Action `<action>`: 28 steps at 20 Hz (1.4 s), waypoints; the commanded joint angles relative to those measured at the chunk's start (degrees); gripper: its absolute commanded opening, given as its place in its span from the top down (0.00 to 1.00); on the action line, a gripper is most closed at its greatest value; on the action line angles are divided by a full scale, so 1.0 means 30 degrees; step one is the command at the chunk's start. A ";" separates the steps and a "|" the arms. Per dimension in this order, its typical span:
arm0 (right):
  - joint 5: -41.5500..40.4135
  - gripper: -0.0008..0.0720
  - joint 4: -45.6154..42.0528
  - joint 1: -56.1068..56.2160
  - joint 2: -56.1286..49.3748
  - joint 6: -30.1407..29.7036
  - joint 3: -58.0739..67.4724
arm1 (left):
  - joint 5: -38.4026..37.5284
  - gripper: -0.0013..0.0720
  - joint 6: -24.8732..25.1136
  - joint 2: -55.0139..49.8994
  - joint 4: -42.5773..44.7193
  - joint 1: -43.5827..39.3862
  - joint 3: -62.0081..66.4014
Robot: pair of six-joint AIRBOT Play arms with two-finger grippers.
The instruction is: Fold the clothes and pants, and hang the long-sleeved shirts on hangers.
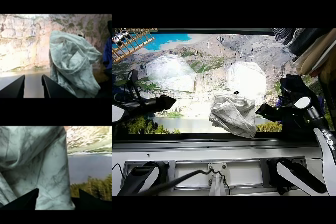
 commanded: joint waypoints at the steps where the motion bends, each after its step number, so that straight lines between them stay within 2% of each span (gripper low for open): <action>1: -0.1122 0.18 0.3570 -0.0648 -0.1858 -0.2018 -0.0940 | 0.0291 0.65 0.0007 -0.0015 0.0022 0.0015 -0.0007; 9: -0.1902 0.21 0.4175 0.0364 -0.4022 -0.2040 -0.0947 | 0.0415 0.65 0.0000 -0.0015 0.0015 0.0007 -0.0007; 11: -0.2572 0.37 0.4189 0.1821 -0.4313 -0.2033 -0.0940 | 0.0423 0.65 0.0000 -0.0015 0.0015 0.0007 -0.0007; 12: -0.3242 0.51 0.4226 0.2557 -0.4393 -0.2025 -0.0940 | 0.0415 0.65 0.0000 -0.0015 0.0015 0.0007 -0.0007; 14: -0.3548 0.95 0.4357 0.3366 -0.4313 -0.1800 -0.0590 | 0.0408 0.65 0.0000 -0.0015 0.0015 0.0007 -0.0007; 16: -0.2922 0.96 0.4116 0.3242 -0.3359 -0.1792 0.0291 | 0.0386 0.65 0.0000 -0.0007 0.0015 0.0007 -0.0007; 18: -0.2288 0.96 0.2747 0.2557 -0.1778 -0.0772 0.1923 | 0.0379 0.65 0.0000 -0.0007 0.0015 0.0007 -0.0007; 21: 0.0284 0.96 0.0532 0.1472 -0.0211 0.0386 0.6244 | 0.0386 0.65 0.0000 -0.0007 0.0015 0.0007 -0.0007; 23: 0.2412 0.96 -0.0248 0.1180 -0.0153 0.1596 0.9734 | 0.0393 0.65 0.0000 -0.0007 -0.0087 0.0007 -0.0007; 25: 0.3257 0.96 -0.0707 0.1180 -0.0175 0.2747 1.2641 | 0.0415 0.65 0.0007 -0.0007 -0.0663 0.0007 -0.0007; 28: 0.4160 0.96 -0.0976 0.1180 -0.0401 0.3410 1.5380 | 0.0415 0.65 0.0015 -0.0007 -0.1260 -0.0138 -0.0007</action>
